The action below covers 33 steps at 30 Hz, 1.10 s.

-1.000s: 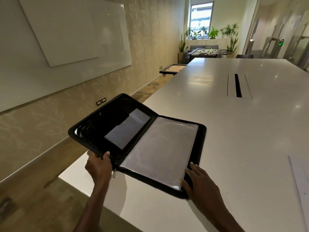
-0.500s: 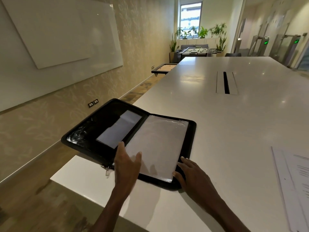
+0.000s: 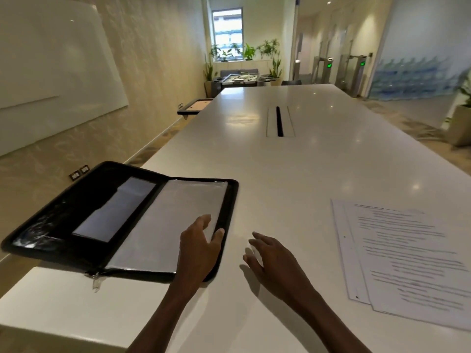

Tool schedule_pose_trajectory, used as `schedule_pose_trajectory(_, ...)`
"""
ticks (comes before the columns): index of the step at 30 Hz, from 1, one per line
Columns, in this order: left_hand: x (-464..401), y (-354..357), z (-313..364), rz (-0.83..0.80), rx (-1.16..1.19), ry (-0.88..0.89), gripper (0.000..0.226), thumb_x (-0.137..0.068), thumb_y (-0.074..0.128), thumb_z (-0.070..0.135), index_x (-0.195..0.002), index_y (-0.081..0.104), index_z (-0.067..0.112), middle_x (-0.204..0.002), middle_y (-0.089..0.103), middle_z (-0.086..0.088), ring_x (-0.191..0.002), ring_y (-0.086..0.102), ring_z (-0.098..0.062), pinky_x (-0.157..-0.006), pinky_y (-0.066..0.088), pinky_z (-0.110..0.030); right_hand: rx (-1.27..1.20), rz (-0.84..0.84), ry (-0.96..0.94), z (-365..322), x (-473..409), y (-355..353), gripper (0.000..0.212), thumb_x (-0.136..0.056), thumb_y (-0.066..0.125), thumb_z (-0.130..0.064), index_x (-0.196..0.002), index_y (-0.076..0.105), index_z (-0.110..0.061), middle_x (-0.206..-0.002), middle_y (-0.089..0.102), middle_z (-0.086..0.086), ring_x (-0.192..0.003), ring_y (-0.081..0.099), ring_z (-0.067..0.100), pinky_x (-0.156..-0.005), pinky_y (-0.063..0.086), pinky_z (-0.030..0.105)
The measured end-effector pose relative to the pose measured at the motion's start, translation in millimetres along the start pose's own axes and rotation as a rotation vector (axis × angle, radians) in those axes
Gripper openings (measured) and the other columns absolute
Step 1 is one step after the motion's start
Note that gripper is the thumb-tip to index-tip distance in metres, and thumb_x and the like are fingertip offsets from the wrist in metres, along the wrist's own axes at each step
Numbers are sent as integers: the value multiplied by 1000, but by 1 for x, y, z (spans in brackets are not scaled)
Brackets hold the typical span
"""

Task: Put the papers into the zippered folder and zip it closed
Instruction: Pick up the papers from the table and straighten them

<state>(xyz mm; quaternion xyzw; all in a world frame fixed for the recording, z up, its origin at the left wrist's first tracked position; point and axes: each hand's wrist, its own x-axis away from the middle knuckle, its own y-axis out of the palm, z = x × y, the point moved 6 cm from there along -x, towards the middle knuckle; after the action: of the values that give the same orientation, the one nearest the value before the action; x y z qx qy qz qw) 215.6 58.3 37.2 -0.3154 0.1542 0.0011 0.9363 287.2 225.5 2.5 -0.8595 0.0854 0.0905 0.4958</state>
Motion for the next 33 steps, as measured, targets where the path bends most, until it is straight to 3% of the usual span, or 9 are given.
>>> schedule_pose_trajectory(7, 9, 70, 54, -141, 143, 36, 33, -87, 70, 19, -119, 64, 13, -107, 72, 3, -87, 65, 2, -71, 44, -3, -7, 121, 153, 53, 23, -45, 46, -97, 53, -39, -138, 55, -17, -151, 47, -1, -139, 43, 13, -111, 35, 29)
schedule_pose_trajectory(10, 16, 98, 79, -167, 131, 83, 24, -90, 64, 18, -113, 66, 14, -102, 73, 2, -83, 65, 1, -64, 44, -1, 14, 164, 217, 78, 34, -65, 45, -96, 56, -36, -136, 57, -16, -147, 52, 1, -136, 46, 15, -109, 36, 28)
schedule_pose_trajectory(12, 20, 117, 94, -194, 112, 110, 22, -91, 62, 17, -112, 67, 12, -102, 73, -1, -84, 65, -3, -68, 44, -3, 25, 200, 267, 95, 42, -80, 43, -94, 59, -35, -133, 60, -16, -143, 56, 2, -133, 49, 17, -106, 37, 28)
schedule_pose_trajectory(15, 26, 150, 113, -307, 91, 77, 27, -91, 61, 19, -117, 64, 10, -109, 71, -5, -96, 68, -14, -82, 47, -18, 42, 275, 355, 121, 56, -102, 41, -92, 64, -32, -128, 63, -13, -133, 63, 6, -126, 54, 23, -102, 40, 33)
schedule_pose_trajectory(20, 39, 199, 142, -514, -108, 75, 55, -89, 62, 38, -131, 48, 6, -129, 59, -13, -123, 54, -27, -102, 41, -34, 282, 319, 485, 164, 76, -137, 34, -89, 66, -25, -117, 67, -5, -120, 68, 15, -113, 57, 34, -90, 48, 40)
schedule_pose_trajectory(25, 46, 227, 167, -567, -228, 67, 80, -80, 67, 57, -131, 41, 0, -132, 52, -19, -124, 49, -35, -100, 41, -39, 398, 300, 614, 201, 91, -170, 33, -90, 63, -28, -113, 65, -5, -117, 64, 18, -111, 54, 37, -86, 48, 44)
schedule_pose_trajectory(33, 54, 253, 179, -603, -361, 55, 106, -74, 76, 51, -145, 20, -5, -140, 44, -23, -132, 38, -41, -106, 39, -44, 314, 200, 967, 252, 117, -192, 67, -87, 61, -55, -124, 49, 0, -127, 51, 25, -121, 43, 41, -96, 42, 47)
